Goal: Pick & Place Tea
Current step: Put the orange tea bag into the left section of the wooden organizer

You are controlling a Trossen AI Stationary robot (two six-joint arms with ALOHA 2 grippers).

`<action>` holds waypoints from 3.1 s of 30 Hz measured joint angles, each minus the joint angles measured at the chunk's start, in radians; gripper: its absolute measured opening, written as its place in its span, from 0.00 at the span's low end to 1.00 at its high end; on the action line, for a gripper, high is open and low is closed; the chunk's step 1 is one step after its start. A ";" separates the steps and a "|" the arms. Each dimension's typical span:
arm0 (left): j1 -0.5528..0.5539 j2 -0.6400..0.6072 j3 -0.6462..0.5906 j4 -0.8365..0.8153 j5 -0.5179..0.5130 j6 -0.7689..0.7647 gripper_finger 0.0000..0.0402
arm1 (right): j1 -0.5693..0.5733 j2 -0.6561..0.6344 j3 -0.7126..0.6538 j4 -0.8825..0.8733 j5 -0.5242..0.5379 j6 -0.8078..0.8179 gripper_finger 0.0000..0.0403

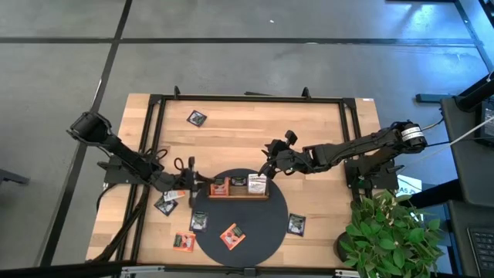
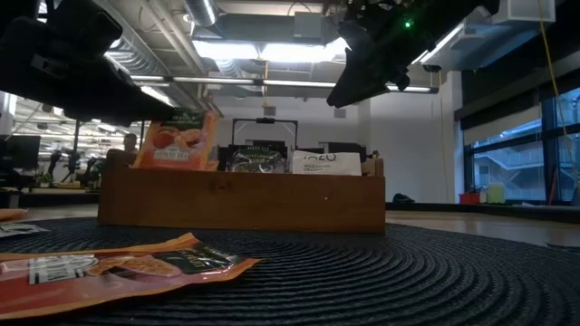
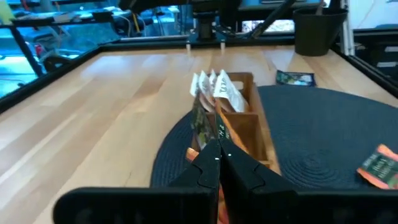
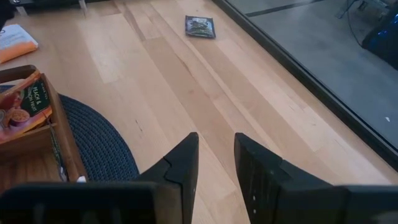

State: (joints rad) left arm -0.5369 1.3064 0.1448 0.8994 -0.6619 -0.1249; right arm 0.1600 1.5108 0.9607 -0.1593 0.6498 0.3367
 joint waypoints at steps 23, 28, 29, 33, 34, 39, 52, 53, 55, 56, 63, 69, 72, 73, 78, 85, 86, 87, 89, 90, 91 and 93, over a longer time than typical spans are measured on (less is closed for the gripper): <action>-0.006 0.000 0.000 -0.091 0.082 -0.019 0.02 | 0.000 0.000 0.000 0.000 0.000 0.002 0.26; -0.004 0.000 0.000 -0.097 0.080 -0.019 0.01 | 0.000 0.000 0.000 0.000 0.000 0.002 0.26; -0.004 0.000 0.000 -0.096 0.080 -0.019 0.01 | 0.000 0.000 0.000 0.000 0.000 0.003 0.26; -0.004 0.000 0.000 -0.096 0.080 -0.020 0.01 | 0.000 0.000 0.000 0.000 0.000 0.003 0.26; -0.004 0.000 0.000 -0.096 0.080 -0.020 0.01 | 0.000 0.000 0.000 0.000 0.000 0.003 0.26; -0.004 0.001 0.000 -0.096 0.079 -0.020 0.03 | 0.000 0.000 0.000 0.000 0.000 0.002 0.26; -0.005 -0.007 0.000 -0.097 0.075 -0.005 0.23 | 0.000 0.000 0.000 -0.002 -0.034 0.000 0.26; -0.005 -0.015 0.000 -0.094 0.081 0.006 0.24 | 0.000 0.000 0.000 -0.002 -0.044 0.000 0.26; -0.005 -0.038 0.000 -0.086 0.089 0.027 0.26 | 0.000 0.000 0.000 -0.003 -0.045 -0.002 0.26; -0.005 -0.055 0.000 -0.086 0.089 0.042 0.26 | 0.000 0.000 0.000 -0.003 -0.045 -0.002 0.26; -0.001 -0.206 0.000 -0.085 0.088 0.141 0.26 | 0.000 0.000 0.000 -0.010 -0.045 -0.004 0.26; 0.076 -0.236 0.064 -0.121 0.321 0.176 0.26 | 0.000 0.000 0.000 -0.019 -0.044 -0.004 0.26; 0.135 -0.212 0.153 -0.320 0.402 0.140 0.27 | 0.000 0.000 0.000 -0.019 -0.043 -0.004 0.26; 0.155 -0.201 0.197 -0.426 0.417 0.118 0.27 | 0.000 0.000 0.000 -0.019 -0.043 -0.004 0.26; 0.238 -0.130 0.410 -0.848 0.502 0.070 0.26 | 0.000 0.000 0.000 -0.025 -0.043 -0.002 0.26; 0.291 -0.046 0.551 -1.067 0.620 0.056 0.26 | 0.000 0.000 0.000 -0.040 -0.049 -0.002 0.26; 0.295 -0.037 0.556 -1.071 0.631 0.050 0.26 | 0.000 0.000 0.000 -0.042 -0.050 -0.002 0.26; 0.300 -0.028 0.558 -1.074 0.639 0.043 0.27 | 0.000 0.000 0.000 -0.046 -0.049 -0.002 0.26; 0.308 -0.013 0.559 -1.081 0.642 0.033 0.27 | 0.000 0.000 0.000 -0.049 -0.050 -0.002 0.26; 0.312 -0.007 0.559 -1.087 0.641 0.033 0.26 | 0.000 0.000 0.000 -0.049 -0.050 -0.002 0.26; 0.315 0.000 0.559 -1.089 0.641 0.032 0.26 | 0.000 0.000 0.000 -0.049 -0.050 -0.002 0.26; 0.319 0.013 0.559 -1.093 0.640 0.029 0.26 | 0.000 0.000 0.000 -0.050 -0.050 -0.002 0.26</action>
State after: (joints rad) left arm -0.2180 1.3198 0.7040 -0.1940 -0.0219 -0.0960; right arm 0.1604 1.5112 0.9604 -0.2089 0.6003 0.3344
